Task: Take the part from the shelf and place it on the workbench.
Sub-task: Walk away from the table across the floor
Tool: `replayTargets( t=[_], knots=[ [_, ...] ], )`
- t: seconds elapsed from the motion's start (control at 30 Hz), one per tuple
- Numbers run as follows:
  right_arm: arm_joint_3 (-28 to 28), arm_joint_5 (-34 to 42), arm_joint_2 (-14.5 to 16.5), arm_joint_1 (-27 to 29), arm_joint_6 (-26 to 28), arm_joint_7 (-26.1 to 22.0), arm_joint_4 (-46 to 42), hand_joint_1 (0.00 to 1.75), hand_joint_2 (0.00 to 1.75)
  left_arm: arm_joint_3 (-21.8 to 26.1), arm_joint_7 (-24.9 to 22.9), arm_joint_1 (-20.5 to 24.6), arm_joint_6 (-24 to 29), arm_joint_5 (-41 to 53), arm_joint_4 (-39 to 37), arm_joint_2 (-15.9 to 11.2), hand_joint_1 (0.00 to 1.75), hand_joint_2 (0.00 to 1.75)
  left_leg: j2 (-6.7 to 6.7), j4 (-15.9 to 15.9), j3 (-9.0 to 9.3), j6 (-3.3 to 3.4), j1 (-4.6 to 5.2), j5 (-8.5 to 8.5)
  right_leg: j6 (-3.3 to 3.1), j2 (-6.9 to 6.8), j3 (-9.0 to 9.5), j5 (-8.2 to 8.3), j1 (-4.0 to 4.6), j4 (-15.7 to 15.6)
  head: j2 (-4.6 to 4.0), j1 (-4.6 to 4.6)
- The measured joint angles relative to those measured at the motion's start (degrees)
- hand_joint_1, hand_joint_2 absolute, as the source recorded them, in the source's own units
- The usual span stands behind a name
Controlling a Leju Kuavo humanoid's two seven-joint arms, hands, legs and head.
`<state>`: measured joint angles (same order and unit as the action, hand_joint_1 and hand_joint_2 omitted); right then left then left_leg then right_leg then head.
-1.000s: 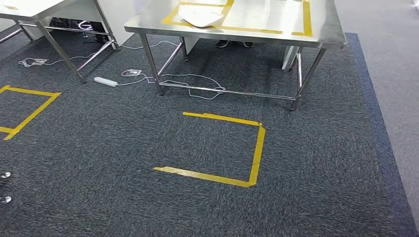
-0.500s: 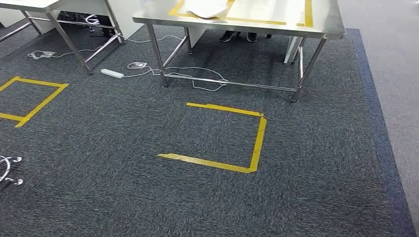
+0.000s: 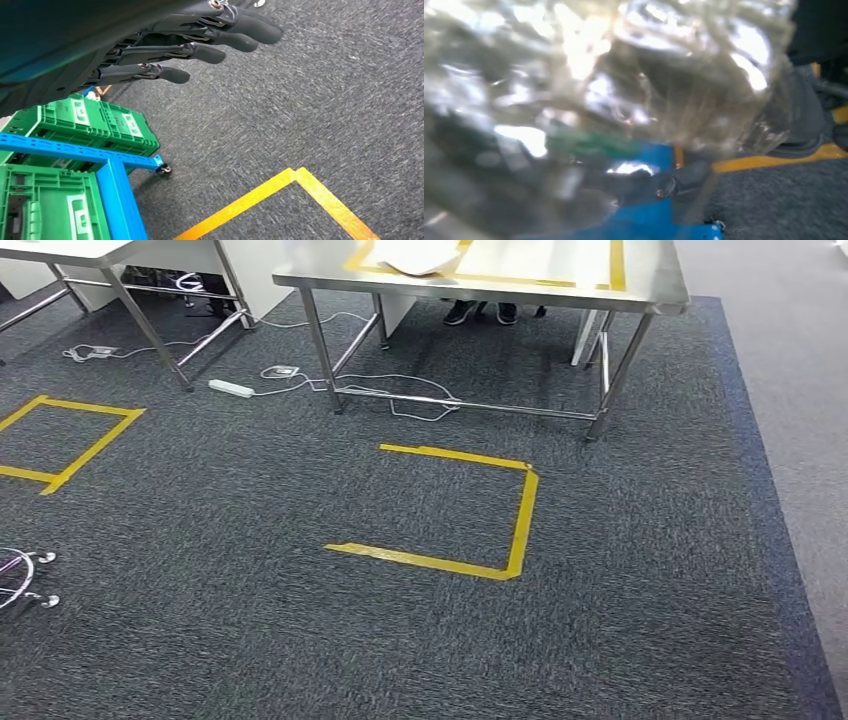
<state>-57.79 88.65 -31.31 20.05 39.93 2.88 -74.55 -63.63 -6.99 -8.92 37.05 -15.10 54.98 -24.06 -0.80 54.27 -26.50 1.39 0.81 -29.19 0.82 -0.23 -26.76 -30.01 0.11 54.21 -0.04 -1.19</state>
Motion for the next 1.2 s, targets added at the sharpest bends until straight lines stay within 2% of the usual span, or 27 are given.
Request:
replayTargets(
  t=[0.07, 0.3, 0.5, 0.83, 1.2],
  knots=[
    [0.0, 0.0, 0.0, 0.1, 0.0, 0.0, 0.0, 0.00, 0.00, 0.1, -0.1, 0.0, 0.0, 0.0, 0.0, 0.0, 0.00, 0.00, 0.00, 0.2, -0.15, 0.35, -0.03, 0.05, 0.03, -0.03, -0.18, 0.06, 0.07, 0.1, 0.00, 0.01],
    [0.2, 0.0, 0.1, 0.1, 0.0, -0.1, 0.0, 0.00, 0.00, 0.3, -0.3, -0.1, 0.0, 0.7, -0.1, 0.0, 0.00, 0.00, 0.10, 0.1, -0.19, -0.46, -0.38, 0.44, -0.61, -0.19, -0.27, -0.03, 0.47, 0.4, 0.00, 0.01],
    [1.3, 0.0, 0.5, 0.4, 0.0, -0.1, 0.1, 0.00, 0.00, 0.7, -0.7, -0.2, 0.0, 1.0, -0.1, 0.1, 0.00, 0.00, 0.10, 0.1, -0.19, -0.98, -0.47, 0.40, -0.77, -0.19, -0.30, -0.12, 0.49, 0.6, 0.00, 0.02],
    [2.7, 0.0, 1.1, 1.0, 0.0, -0.1, 0.4, 0.00, 0.00, 1.3, -0.5, -0.6, 0.0, 0.8, -0.1, 0.3, 0.00, 0.00, 0.10, 0.2, -0.26, -1.02, -0.37, 0.35, -0.78, -0.17, -0.31, -0.12, 0.36, 0.6, 0.00, 0.03],
    [4.7, 0.0, 2.1, 1.2, 0.0, -0.1, 1.4, 0.00, 0.00, 1.0, 1.4, -0.9, 0.0, -4.3, -1.1, 1.0, 0.00, 0.00, 0.10, 0.2, -0.28, -1.01, -0.34, 0.33, -0.78, -0.18, -0.32, -0.12, 0.34, 0.6, 0.00, 0.03]
  ],
)
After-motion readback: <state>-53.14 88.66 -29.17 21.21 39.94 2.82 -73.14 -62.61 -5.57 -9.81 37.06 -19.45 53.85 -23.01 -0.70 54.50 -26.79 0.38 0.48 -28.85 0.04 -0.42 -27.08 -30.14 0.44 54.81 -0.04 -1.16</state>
